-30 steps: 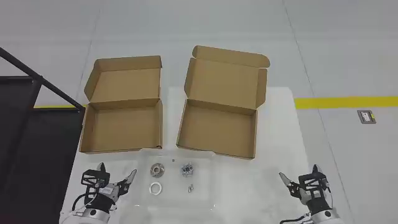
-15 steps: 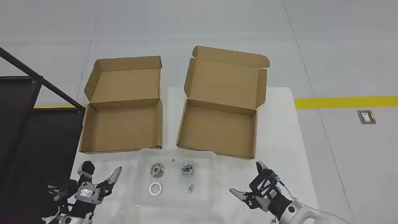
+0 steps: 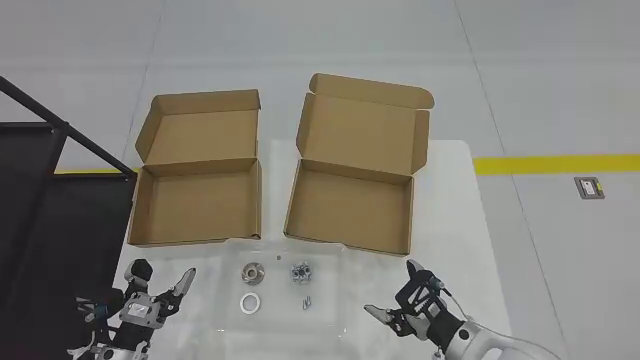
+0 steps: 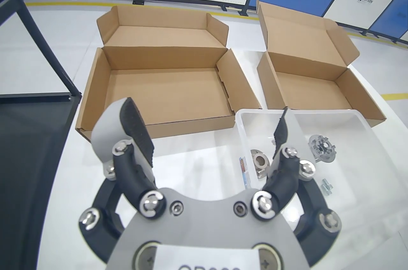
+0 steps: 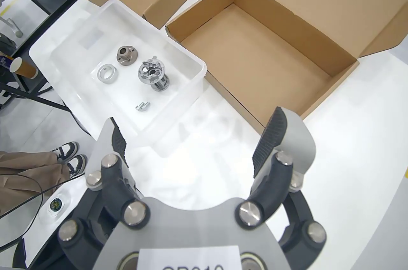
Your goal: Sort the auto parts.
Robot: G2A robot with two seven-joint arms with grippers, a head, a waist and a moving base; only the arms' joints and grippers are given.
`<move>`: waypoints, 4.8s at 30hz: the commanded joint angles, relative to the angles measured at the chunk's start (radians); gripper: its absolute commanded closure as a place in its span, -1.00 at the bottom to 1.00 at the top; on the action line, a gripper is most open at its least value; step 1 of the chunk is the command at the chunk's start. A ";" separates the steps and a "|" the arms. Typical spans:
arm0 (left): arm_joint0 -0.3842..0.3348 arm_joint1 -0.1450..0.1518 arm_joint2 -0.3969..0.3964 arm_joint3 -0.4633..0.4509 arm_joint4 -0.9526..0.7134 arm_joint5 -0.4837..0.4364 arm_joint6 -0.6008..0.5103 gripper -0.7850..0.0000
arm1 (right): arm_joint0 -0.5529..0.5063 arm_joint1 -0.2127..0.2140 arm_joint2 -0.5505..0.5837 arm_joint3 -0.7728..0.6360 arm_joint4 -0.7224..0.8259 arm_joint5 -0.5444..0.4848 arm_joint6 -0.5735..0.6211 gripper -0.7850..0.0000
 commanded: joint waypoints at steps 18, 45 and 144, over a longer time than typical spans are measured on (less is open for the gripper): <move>-0.017 -0.008 -0.047 -0.003 -0.123 0.055 -0.083 -1.00 | 0.535 -0.070 -0.438 0.267 0.213 -0.103 0.377 -1.00; 0.001 -0.007 -0.056 0.000 -0.108 -0.091 -0.088 -1.00 | 0.852 -0.187 -0.780 0.560 -0.057 -0.097 0.387 -1.00; 0.001 -0.007 -0.058 0.000 -0.111 -0.094 -0.090 -1.00 | 1.255 -0.422 -0.684 1.466 0.133 0.088 0.048 -1.00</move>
